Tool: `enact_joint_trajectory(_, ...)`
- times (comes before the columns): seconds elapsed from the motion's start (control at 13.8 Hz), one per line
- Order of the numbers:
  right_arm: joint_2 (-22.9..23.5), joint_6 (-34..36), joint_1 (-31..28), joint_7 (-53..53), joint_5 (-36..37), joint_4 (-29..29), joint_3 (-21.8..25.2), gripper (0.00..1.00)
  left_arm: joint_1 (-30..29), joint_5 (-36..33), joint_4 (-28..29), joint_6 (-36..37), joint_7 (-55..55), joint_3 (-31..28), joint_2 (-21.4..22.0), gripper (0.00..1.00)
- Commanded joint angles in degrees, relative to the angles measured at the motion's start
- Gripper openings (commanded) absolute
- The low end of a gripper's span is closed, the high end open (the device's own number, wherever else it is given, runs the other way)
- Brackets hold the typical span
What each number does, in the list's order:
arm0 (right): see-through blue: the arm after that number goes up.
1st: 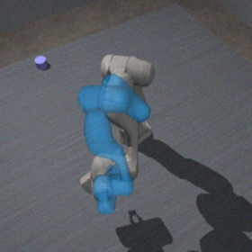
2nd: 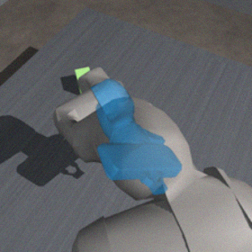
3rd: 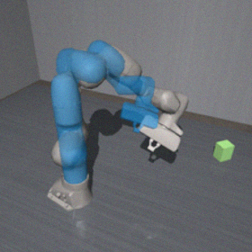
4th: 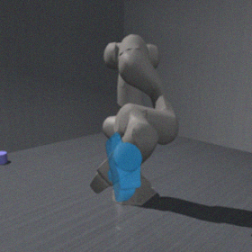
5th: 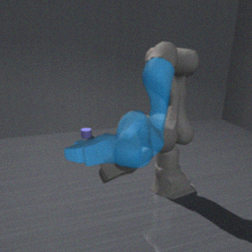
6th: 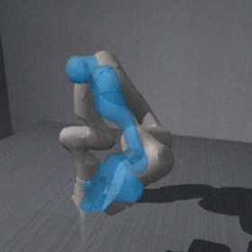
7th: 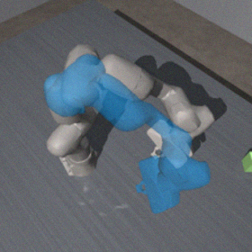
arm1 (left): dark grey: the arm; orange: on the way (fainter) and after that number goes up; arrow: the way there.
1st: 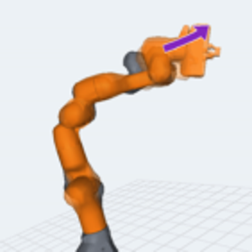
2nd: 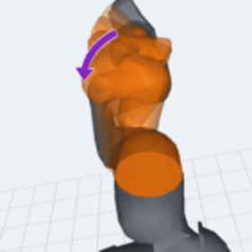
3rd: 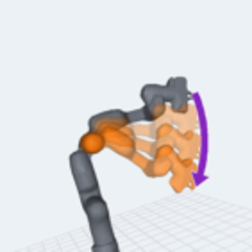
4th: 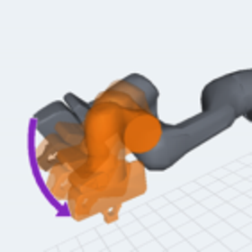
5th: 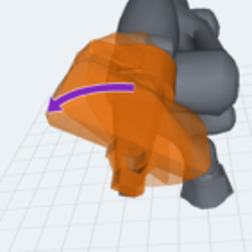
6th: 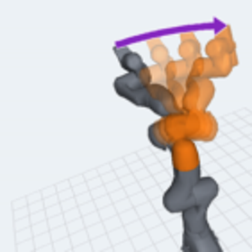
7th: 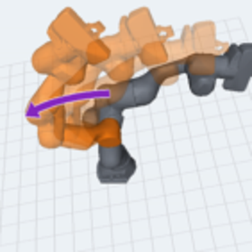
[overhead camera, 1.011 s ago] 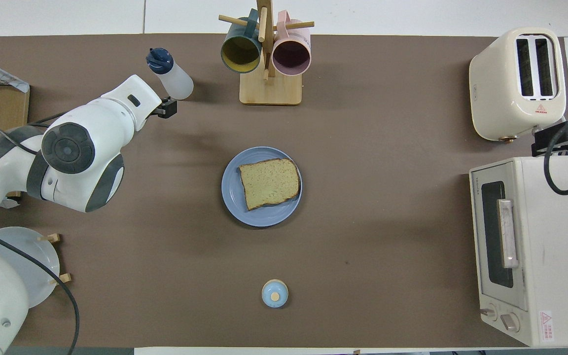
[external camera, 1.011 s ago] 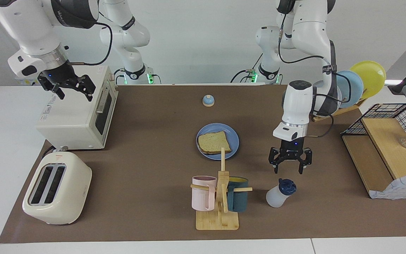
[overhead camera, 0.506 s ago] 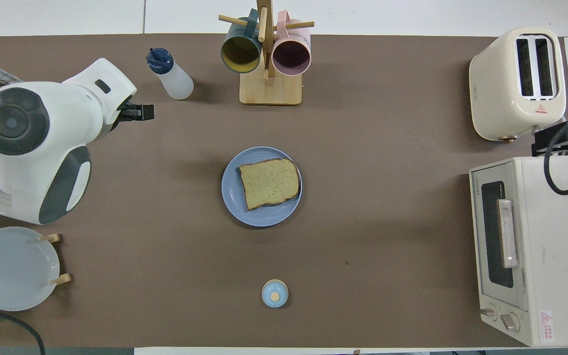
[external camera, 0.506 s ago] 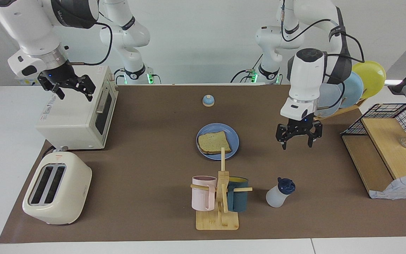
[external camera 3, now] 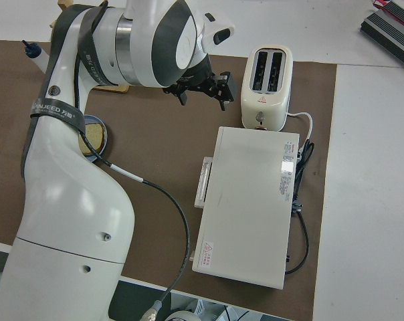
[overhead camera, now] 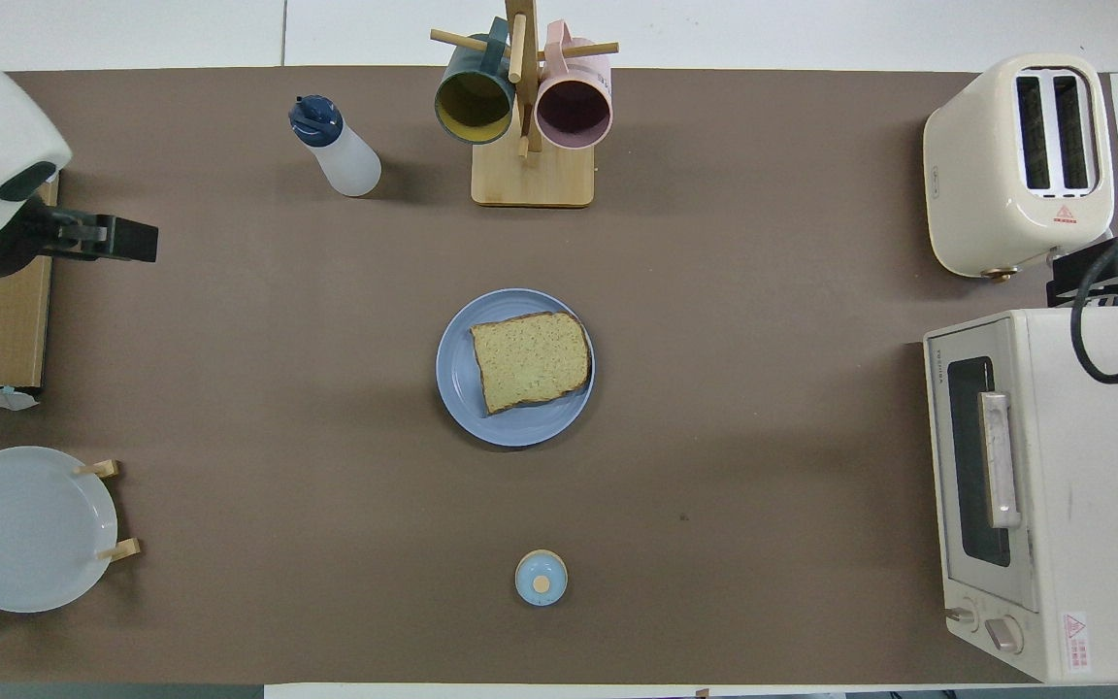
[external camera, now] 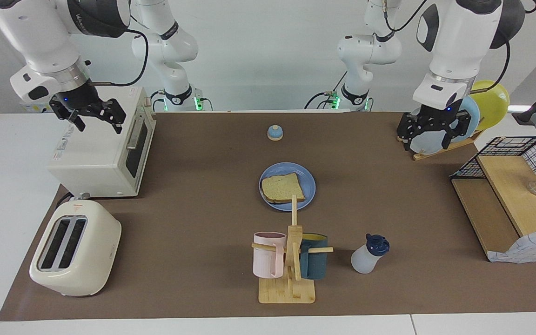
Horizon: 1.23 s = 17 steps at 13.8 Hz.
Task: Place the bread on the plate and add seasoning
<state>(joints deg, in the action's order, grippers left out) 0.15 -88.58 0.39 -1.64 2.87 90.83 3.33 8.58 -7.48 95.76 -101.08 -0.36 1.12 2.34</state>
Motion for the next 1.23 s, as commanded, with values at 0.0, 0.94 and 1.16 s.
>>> enact_joint_trajectory(0.0,-0.86,-1.86,-0.56,1.46,0.03,0.93,-0.34,1.00,-1.28,1.50,0.91,4.75,2.64,0.64,2.93,1.00)
enact_joint_trajectory(0.94,-0.86,-2.39,-0.39,1.73,0.11,1.10,-0.34,1.00,-6.21,9.59,-2.27,11.20,2.64,0.73,0.64,1.00)
enact_joint_trajectory(1.16,-0.94,-2.21,-0.39,1.73,0.03,1.19,-0.34,1.00,-5.94,8.97,-0.31,10.81,2.55,0.47,2.23,1.00)
